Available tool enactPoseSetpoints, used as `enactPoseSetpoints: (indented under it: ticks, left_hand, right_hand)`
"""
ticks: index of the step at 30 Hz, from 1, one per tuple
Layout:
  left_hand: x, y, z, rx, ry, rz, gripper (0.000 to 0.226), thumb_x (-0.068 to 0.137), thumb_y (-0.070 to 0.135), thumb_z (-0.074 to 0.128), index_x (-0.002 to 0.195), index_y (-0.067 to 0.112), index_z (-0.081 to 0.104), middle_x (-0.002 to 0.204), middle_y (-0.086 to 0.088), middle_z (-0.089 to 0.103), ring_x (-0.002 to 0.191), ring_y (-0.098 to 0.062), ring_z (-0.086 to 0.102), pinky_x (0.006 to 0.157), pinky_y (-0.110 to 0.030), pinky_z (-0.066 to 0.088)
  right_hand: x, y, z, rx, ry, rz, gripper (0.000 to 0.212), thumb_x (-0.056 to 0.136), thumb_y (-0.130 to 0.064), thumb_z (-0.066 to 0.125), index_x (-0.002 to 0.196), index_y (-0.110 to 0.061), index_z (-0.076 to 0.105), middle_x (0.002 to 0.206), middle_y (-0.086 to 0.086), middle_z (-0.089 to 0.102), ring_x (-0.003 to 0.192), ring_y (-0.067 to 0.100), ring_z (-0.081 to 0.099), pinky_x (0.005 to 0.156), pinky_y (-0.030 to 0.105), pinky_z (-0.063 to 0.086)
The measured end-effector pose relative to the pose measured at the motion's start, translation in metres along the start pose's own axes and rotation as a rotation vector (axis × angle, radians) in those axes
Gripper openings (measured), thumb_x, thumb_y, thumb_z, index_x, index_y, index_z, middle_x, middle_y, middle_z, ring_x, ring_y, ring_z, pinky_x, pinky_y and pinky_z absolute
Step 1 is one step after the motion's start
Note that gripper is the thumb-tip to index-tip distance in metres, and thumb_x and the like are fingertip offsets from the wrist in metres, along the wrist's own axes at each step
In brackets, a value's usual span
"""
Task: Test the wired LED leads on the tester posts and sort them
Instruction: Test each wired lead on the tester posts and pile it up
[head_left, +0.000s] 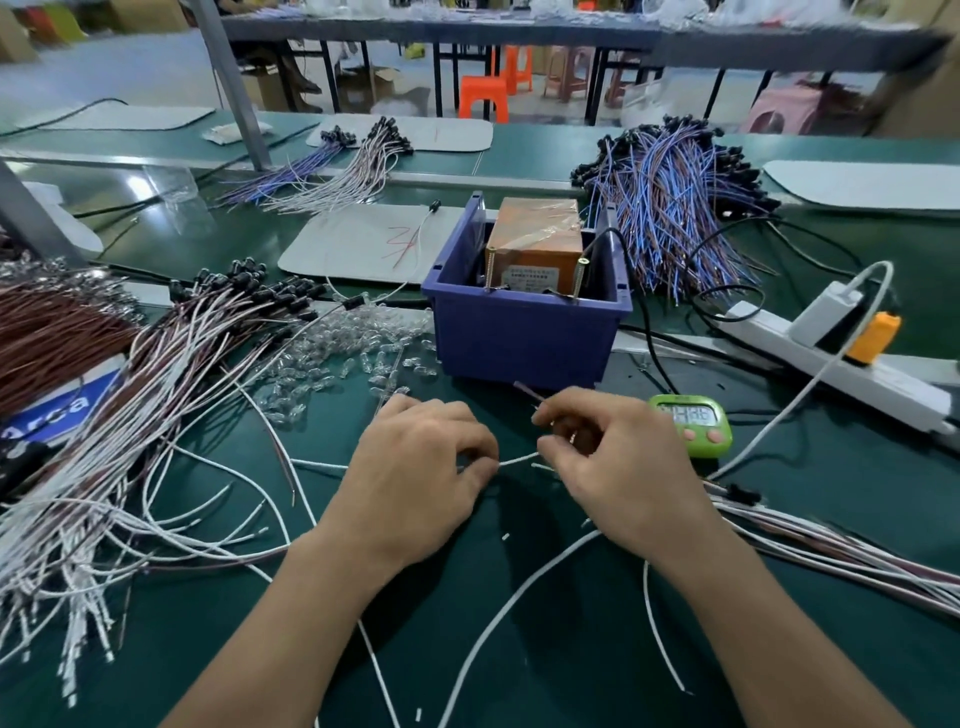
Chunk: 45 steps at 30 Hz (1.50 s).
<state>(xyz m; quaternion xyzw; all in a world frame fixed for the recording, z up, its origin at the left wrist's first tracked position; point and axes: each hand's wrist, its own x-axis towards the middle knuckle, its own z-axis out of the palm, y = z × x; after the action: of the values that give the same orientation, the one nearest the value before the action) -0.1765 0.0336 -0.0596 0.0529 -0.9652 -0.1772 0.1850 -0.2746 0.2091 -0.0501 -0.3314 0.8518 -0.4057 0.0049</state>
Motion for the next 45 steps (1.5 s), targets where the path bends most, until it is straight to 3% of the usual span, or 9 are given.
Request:
enactPoseSetpoints:
  ticks: [5,10,16,23,27,31,35,39,45]
  left_hand:
    - [0.000,0.013,0.002,-0.116,0.167,0.057,0.008,0.092,0.037,0.061,0.090,0.031,0.065,0.087,0.019,0.066,0.077,-0.002,0.055,0.085,-0.024,0.038]
    - [-0.002,0.007,0.001,-0.208,0.141,-0.103,0.016,0.091,0.055,0.057,0.092,0.039,0.056,0.069,0.021,0.060,0.073,-0.009,0.056,0.068,-0.020,0.040]
    - [0.001,-0.015,-0.011,-0.137,0.264,-0.186,0.005,0.092,0.036,0.073,0.090,0.036,0.068,0.070,0.021,0.064,0.074,-0.009,0.056,0.066,-0.018,0.037]
    - [0.006,-0.018,-0.019,-0.848,0.279,-0.472,0.025,0.079,0.005,0.084,0.081,0.030,0.082,0.077,0.004,0.078,0.069,-0.006,0.071,0.065,-0.026,0.057]
    - [0.009,-0.017,-0.017,-1.500,0.280,-0.551,0.018,0.062,0.009,0.078,0.076,0.019,0.083,0.077,-0.005,0.077,0.068,-0.009,0.071,0.065,-0.017,0.056]
    - [0.011,-0.015,-0.009,-1.749,0.170,-0.531,0.038,0.051,0.018,0.098,0.086,0.015,0.084,0.078,-0.003,0.076,0.062,-0.008,0.068,0.069,-0.020,0.057]
    - [0.015,-0.011,-0.004,-1.822,0.142,-0.536,0.055,0.036,0.026,0.106,0.086,0.016,0.084,0.077,-0.001,0.074,0.063,-0.007,0.067,0.069,-0.021,0.057]
    - [0.017,-0.005,-0.006,-1.816,0.145,-0.582,0.016,0.067,0.025,0.086,0.082,0.019,0.083,0.095,-0.006,0.078,0.075,-0.011,0.073,0.073,-0.027,0.060]
    - [0.026,0.008,0.001,-1.207,0.443,-0.602,0.035,0.101,0.020,0.061,0.072,0.024,0.080,0.062,-0.006,0.071,0.055,-0.015,0.066,0.052,-0.023,0.054]
  right_hand:
    - [0.001,-0.004,-0.004,-0.082,-0.086,-0.037,0.009,0.090,-0.031,0.071,0.083,-0.035,0.071,0.087,-0.024,0.067,0.091,-0.003,0.058,0.074,0.006,0.039]
    - [0.004,-0.001,-0.025,-0.081,-0.115,-0.011,0.021,0.092,-0.025,0.067,0.072,-0.030,0.065,0.062,-0.014,0.060,0.059,0.005,0.053,0.054,0.019,0.039]
    - [0.013,0.020,-0.060,-0.252,0.048,0.069,0.015,0.089,-0.016,0.068,0.075,-0.022,0.067,0.065,-0.008,0.065,0.064,0.011,0.059,0.063,0.026,0.048]
    - [0.014,0.029,-0.074,-0.164,0.108,0.158,0.026,0.090,-0.020,0.070,0.066,-0.031,0.068,0.056,-0.016,0.062,0.060,-0.002,0.057,0.056,0.007,0.039]
    - [0.014,0.026,-0.070,-0.128,0.065,0.166,0.020,0.091,-0.023,0.070,0.073,-0.032,0.070,0.060,-0.009,0.065,0.067,0.004,0.057,0.061,0.012,0.041]
    - [0.013,0.023,-0.061,-0.111,0.004,0.145,0.023,0.091,-0.023,0.070,0.070,-0.030,0.070,0.060,-0.005,0.064,0.066,0.011,0.055,0.064,0.020,0.042]
    - [0.012,0.021,-0.061,-0.136,-0.035,0.139,0.021,0.090,-0.024,0.070,0.070,-0.031,0.071,0.059,-0.004,0.064,0.061,0.011,0.054,0.059,0.020,0.042]
    - [0.012,0.021,-0.061,-0.150,-0.105,0.153,0.014,0.088,-0.032,0.073,0.074,-0.034,0.073,0.063,-0.008,0.068,0.066,0.008,0.059,0.064,0.019,0.045]
    - [0.011,0.017,-0.064,0.128,-0.010,0.115,0.031,0.090,-0.062,0.043,0.103,-0.050,0.069,0.092,-0.030,0.068,0.091,-0.008,0.061,0.079,0.017,0.046]
